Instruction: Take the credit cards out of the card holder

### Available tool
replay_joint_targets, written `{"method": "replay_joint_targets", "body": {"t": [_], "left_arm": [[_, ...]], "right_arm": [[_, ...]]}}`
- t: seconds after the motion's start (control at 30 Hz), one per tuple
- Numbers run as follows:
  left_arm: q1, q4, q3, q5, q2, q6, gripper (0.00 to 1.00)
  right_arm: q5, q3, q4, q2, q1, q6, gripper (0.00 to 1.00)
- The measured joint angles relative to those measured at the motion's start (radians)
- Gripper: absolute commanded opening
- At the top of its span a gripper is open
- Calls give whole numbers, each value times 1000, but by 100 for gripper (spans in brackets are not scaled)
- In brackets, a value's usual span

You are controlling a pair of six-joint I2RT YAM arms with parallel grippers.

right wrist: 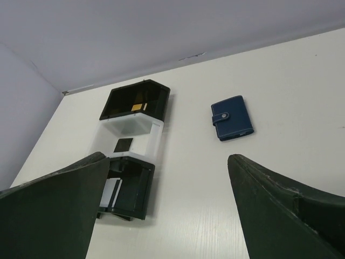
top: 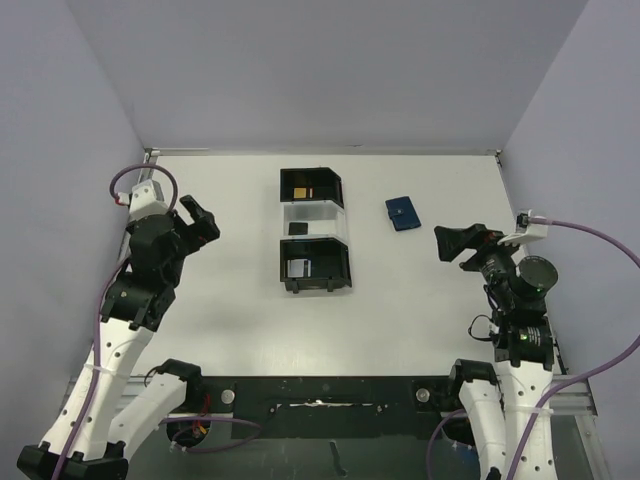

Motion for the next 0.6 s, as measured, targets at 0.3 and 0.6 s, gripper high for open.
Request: {"method": "replay_joint_targets", "body": {"t": [0.3,0.6], "left_arm": [[5,-57,-19,-16,-25,-47,97],[5,-56,-64,213,-48,-65,97]], "right_arm": [[-106,-74,-53,52,0,23,98],[-178,-97,-24,307,26,114,100]]}}
